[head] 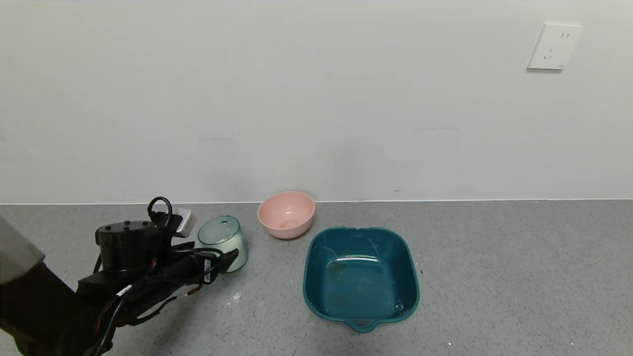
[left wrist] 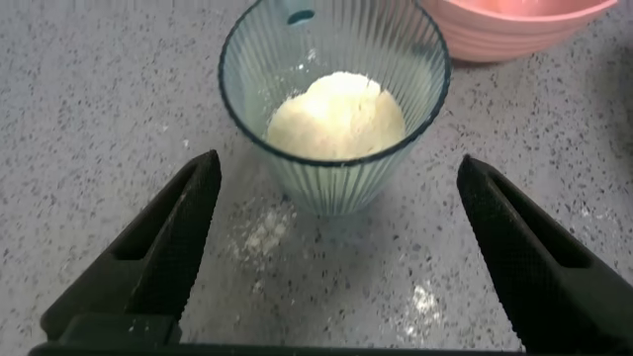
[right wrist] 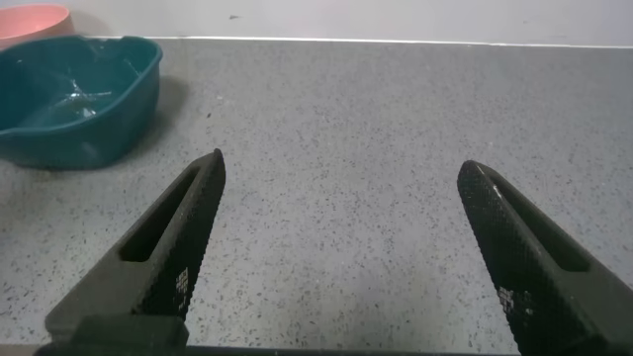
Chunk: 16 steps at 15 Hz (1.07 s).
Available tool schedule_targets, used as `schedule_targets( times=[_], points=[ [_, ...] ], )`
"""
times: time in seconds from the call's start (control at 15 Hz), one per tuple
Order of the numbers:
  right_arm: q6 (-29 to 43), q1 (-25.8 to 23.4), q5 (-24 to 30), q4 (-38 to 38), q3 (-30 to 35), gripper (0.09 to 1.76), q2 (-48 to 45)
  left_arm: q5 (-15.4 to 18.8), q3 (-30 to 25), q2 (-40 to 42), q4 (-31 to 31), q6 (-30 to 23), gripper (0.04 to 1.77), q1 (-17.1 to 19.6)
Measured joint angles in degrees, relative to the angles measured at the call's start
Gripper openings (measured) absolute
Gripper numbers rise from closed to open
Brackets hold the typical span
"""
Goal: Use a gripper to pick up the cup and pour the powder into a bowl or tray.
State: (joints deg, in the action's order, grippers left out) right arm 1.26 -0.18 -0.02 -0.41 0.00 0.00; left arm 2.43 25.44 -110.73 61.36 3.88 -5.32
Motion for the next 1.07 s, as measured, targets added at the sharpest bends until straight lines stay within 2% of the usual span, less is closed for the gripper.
schedule_targets(
  times=[0.27, 0.4, 1.07],
  points=[
    [0.0, 0.0, 0.0, 0.0, 0.0, 1.71, 0.0, -0.5, -0.3, -5.6, 9.1, -0.1, 1.72, -0.4],
    [0.0, 0.0, 0.0, 0.0, 0.0, 1.71, 0.0, -1.0, -0.3, -7.9, 11.1, -0.1, 1.72, -0.3],
    [0.0, 0.0, 0.0, 0.0, 0.0, 1.71, 0.0, -0.9, 2.1, -13.2, 11.6, 0.0, 1.72, -0.4]
  ],
)
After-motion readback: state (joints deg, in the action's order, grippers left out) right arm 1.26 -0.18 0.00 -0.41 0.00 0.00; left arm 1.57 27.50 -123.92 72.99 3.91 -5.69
